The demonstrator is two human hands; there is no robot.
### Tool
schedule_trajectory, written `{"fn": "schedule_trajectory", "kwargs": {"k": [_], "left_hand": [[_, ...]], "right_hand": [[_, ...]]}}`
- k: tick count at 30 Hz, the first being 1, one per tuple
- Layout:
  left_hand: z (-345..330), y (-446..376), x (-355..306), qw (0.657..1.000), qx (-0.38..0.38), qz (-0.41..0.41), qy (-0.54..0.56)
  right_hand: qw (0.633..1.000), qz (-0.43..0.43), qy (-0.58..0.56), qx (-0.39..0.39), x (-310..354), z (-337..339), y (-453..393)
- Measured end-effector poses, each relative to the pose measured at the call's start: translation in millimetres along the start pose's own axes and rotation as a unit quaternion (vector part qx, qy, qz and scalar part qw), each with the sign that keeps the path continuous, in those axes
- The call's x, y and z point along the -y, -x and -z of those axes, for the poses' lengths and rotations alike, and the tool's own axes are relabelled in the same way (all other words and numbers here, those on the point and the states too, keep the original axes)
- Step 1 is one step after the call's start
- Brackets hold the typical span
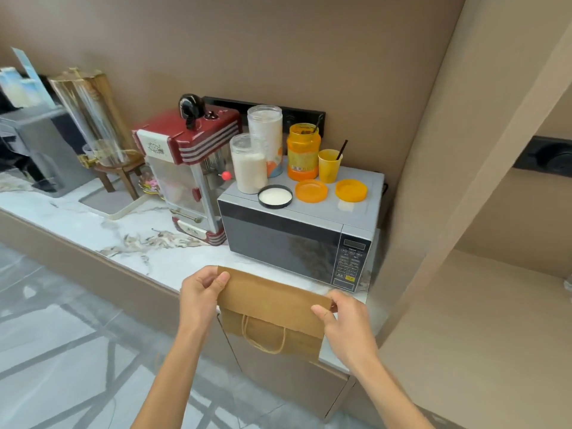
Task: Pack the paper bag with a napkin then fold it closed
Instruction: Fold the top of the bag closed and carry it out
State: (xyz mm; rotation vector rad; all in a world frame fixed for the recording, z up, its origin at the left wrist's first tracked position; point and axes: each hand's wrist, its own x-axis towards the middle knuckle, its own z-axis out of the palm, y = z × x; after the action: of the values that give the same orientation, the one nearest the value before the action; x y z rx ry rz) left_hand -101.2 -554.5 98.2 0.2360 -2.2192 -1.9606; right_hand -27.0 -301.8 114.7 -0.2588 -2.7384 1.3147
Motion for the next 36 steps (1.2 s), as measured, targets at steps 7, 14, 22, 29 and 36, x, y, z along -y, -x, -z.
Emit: {"fn": "schedule_trajectory", "kwargs": {"k": [7,14,22,29,36], "left_hand": [[-18.7,-54.6,54.4,0.992,0.064,0.055,-0.089],[-45.3,-86.9,83.2,0.976,0.137,0.029,-0.166],[-64.1,-99.4,105.0,0.964,0.167,0.035,-0.205],[-71.9,-101.6,118.7,0.965,0.164,0.040,-0.203],[-75.9,-104.7,123.2,0.963,0.153,0.048,-0.216]], "right_hand": [[0.990,-0.113,0.077,-0.025,-19.7,-36.9,-45.7],[0.976,-0.173,0.130,-0.013,-48.6,-54.6,-71.8],[0.967,-0.187,0.170,0.012,-73.7,-68.6,-84.6],[0.966,-0.187,0.179,0.022,-85.9,-70.6,-85.1],[0.970,-0.156,0.184,0.022,-85.1,-69.5,-89.0]]}}
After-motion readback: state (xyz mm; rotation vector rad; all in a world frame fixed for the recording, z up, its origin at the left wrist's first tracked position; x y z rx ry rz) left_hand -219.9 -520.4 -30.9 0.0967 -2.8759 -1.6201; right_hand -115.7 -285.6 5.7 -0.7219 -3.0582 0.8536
